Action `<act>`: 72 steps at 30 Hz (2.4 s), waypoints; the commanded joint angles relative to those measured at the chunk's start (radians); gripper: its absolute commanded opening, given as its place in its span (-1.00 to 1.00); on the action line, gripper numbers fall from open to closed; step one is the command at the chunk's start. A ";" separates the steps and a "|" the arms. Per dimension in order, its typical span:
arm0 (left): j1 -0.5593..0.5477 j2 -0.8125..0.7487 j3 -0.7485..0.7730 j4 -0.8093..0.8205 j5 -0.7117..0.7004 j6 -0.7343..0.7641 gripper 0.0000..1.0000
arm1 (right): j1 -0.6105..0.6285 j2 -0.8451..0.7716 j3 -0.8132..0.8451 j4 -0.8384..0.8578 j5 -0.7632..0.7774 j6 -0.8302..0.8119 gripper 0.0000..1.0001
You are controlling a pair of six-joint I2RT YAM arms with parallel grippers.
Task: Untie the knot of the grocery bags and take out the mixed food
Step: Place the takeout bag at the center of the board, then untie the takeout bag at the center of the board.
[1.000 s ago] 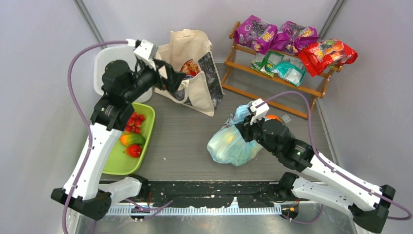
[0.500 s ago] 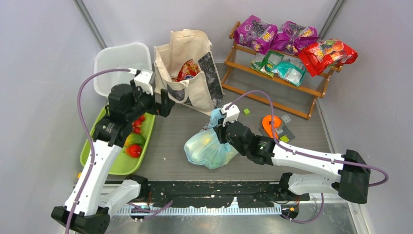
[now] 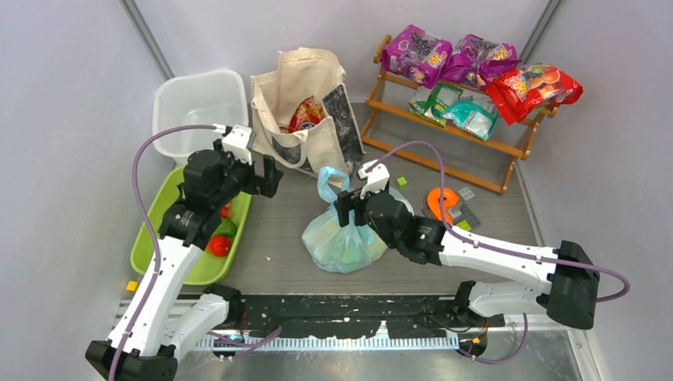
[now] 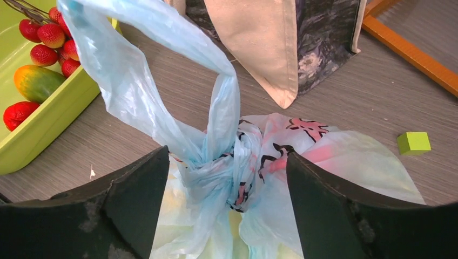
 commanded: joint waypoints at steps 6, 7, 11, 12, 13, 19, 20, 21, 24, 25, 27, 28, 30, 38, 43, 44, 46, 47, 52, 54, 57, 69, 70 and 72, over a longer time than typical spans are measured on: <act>-0.095 -0.019 -0.003 0.073 0.040 0.087 0.96 | 0.000 -0.110 0.029 -0.071 0.043 -0.097 0.98; -0.118 -0.020 -0.003 0.073 0.049 0.104 0.93 | 0.000 -0.139 0.027 -0.097 0.041 -0.108 0.98; -0.243 -0.017 0.015 0.032 0.056 0.143 0.89 | -0.003 -0.237 0.032 -0.162 -0.018 -0.153 0.93; -0.273 -0.016 0.020 0.022 0.050 0.131 0.89 | -0.007 -0.251 0.036 -0.172 -0.055 -0.163 0.92; -0.300 -0.016 0.022 0.017 0.047 0.106 0.89 | -0.017 -0.275 0.042 -0.197 -0.076 -0.166 0.92; -0.435 -0.045 -0.052 0.064 -0.031 -0.158 0.82 | -0.197 -0.353 0.024 -0.263 -0.360 -0.119 0.98; -0.460 -0.052 -0.079 0.085 -0.063 -0.205 0.80 | -0.230 -0.362 0.017 -0.264 -0.385 -0.109 0.99; -0.489 -0.058 -0.101 0.104 -0.091 -0.259 0.77 | -0.285 -0.365 0.001 -0.264 -0.420 -0.093 1.00; -0.542 -0.067 -0.149 0.143 -0.216 -0.431 0.65 | -0.382 -0.367 -0.022 -0.265 -0.455 -0.062 0.92; -0.558 -0.065 -0.163 0.156 -0.243 -0.482 0.61 | -0.420 -0.366 -0.030 -0.265 -0.463 -0.044 0.89; -0.605 -0.051 -0.185 0.183 -0.304 -0.570 0.56 | -0.457 -0.366 -0.040 -0.264 -0.462 -0.021 0.85; -0.630 -0.038 -0.195 0.200 -0.334 -0.603 0.53 | -0.470 -0.367 -0.042 -0.264 -0.457 -0.014 0.85; -0.674 0.005 -0.199 0.226 -0.375 -0.646 0.52 | -0.473 -0.371 -0.046 -0.264 -0.431 0.000 0.82; -0.751 0.187 -0.143 0.283 -0.430 -0.692 0.54 | -0.474 -0.406 -0.096 -0.262 -0.438 0.004 0.72; -0.772 0.265 -0.115 0.283 -0.505 -0.681 0.43 | -0.474 -0.428 -0.118 -0.263 -0.451 0.007 0.61; -0.774 0.274 -0.112 0.285 -0.514 -0.681 0.39 | -0.475 -0.429 -0.121 -0.262 -0.452 0.008 0.59; -0.777 0.294 -0.103 0.302 -0.510 -0.679 0.35 | -0.474 -0.431 -0.126 -0.257 -0.454 0.010 0.58; -0.777 0.307 -0.101 0.317 -0.500 -0.680 0.35 | -0.474 -0.430 -0.128 -0.253 -0.455 0.012 0.58; -0.785 0.369 -0.067 0.308 -0.498 -0.667 0.17 | -0.475 -0.424 -0.131 -0.241 -0.459 0.014 0.60; -0.786 0.386 -0.053 0.281 -0.511 -0.664 0.07 | -0.474 -0.424 -0.132 -0.240 -0.463 0.014 0.60; -0.787 0.400 -0.042 0.250 -0.528 -0.652 -0.10 | -0.474 -0.431 -0.136 -0.240 -0.468 0.014 0.60; -0.843 0.476 0.030 0.196 -0.612 -0.596 -0.06 | -0.474 -0.431 -0.155 -0.232 -0.472 0.020 0.60; -0.853 0.489 0.047 0.175 -0.639 -0.579 -0.06 | -0.474 -0.430 -0.155 -0.230 -0.471 0.020 0.60; -0.874 0.521 0.085 0.122 -0.699 -0.549 -0.08 | -0.473 -0.425 -0.154 -0.228 -0.471 0.020 0.60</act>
